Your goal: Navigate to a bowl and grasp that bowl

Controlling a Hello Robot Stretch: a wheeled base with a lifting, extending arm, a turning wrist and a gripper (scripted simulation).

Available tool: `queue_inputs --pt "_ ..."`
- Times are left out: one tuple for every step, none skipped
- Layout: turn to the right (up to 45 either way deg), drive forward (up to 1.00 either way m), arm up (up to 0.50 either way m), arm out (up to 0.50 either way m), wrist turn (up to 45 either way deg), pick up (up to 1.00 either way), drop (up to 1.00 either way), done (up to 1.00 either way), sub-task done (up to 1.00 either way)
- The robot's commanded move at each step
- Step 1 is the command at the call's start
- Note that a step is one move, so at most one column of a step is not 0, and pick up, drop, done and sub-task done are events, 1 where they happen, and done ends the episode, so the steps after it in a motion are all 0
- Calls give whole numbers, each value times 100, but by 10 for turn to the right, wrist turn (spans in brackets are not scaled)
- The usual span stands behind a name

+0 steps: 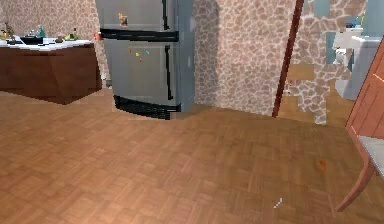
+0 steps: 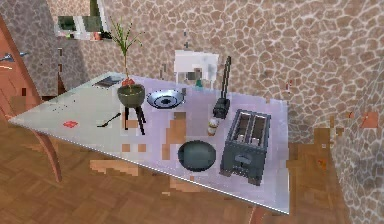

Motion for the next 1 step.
queue_inputs --pt "0 0 50 0 0 0 0 0 0"
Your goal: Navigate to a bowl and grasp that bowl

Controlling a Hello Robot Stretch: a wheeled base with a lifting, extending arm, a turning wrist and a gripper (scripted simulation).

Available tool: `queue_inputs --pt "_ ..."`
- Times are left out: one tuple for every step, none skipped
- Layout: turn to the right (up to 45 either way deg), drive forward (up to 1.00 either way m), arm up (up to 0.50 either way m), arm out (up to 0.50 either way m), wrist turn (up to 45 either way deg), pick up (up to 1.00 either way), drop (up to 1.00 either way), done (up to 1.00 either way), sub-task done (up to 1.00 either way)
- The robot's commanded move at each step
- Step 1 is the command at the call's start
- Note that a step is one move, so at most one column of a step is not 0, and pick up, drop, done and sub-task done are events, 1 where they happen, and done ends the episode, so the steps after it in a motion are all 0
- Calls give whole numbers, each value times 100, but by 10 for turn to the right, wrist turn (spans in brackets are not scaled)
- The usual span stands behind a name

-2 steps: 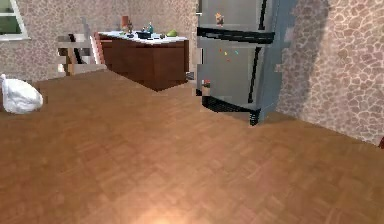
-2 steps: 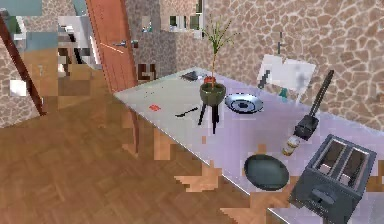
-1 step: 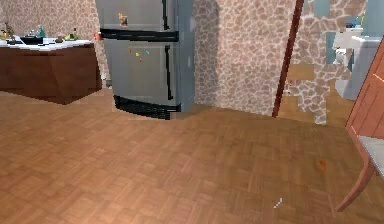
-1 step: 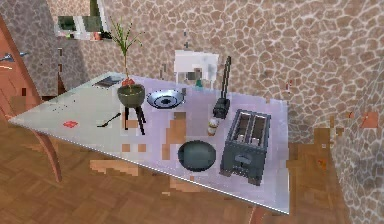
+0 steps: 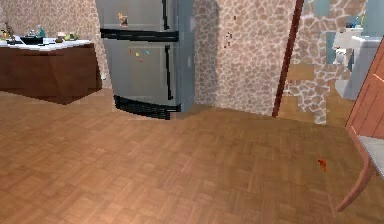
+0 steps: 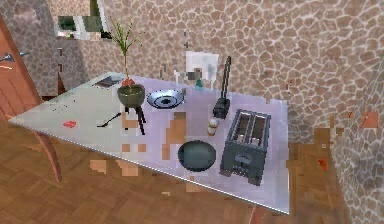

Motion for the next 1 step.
queue_inputs --pt "0 0 30 0 0 0 0 0 0"
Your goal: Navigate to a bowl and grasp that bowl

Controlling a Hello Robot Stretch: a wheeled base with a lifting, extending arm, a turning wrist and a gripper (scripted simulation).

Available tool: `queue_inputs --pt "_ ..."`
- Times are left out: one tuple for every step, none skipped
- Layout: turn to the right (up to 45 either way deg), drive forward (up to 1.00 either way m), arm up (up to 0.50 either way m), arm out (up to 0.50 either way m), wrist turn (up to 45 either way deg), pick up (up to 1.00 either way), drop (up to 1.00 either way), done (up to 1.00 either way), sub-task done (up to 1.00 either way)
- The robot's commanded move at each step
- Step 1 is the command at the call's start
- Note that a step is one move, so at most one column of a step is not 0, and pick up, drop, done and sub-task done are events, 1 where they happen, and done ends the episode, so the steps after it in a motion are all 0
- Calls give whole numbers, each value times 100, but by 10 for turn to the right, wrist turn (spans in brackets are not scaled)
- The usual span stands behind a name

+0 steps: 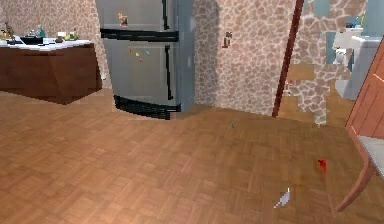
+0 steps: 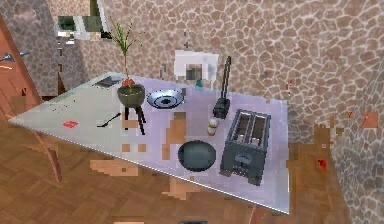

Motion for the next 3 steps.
queue_inputs --pt "0 0 0 34 0 0 0 0 0" --pt "0 0 0 0 450 0 0 0 0" --pt "0 0 0 0 450 0 0 0 0"
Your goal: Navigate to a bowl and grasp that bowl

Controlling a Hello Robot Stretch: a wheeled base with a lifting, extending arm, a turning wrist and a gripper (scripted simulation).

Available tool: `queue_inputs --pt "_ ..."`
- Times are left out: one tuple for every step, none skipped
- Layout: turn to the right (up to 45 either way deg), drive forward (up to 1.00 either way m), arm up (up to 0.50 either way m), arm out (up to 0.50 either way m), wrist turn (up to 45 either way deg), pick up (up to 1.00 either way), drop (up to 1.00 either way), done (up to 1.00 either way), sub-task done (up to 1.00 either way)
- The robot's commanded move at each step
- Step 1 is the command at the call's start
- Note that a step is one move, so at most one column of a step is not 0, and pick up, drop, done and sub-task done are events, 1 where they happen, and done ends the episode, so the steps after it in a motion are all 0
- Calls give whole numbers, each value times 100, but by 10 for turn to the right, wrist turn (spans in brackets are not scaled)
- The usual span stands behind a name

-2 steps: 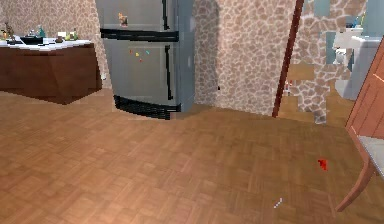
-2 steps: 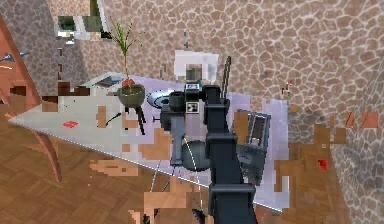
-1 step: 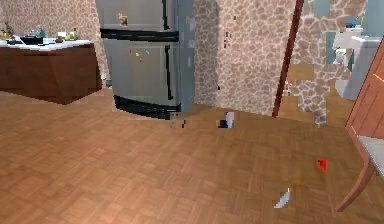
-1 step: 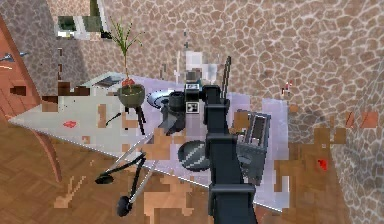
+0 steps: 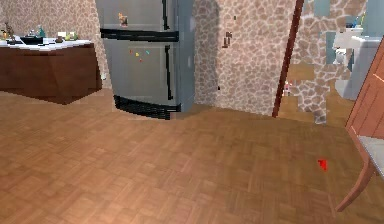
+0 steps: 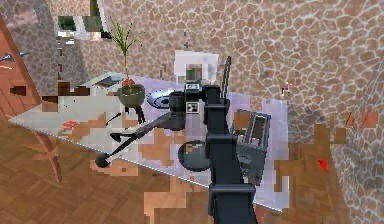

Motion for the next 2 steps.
queue_inputs --pt "0 0 0 0 450 0 0 0 0" --pt "0 0 0 0 450 0 0 0 0"
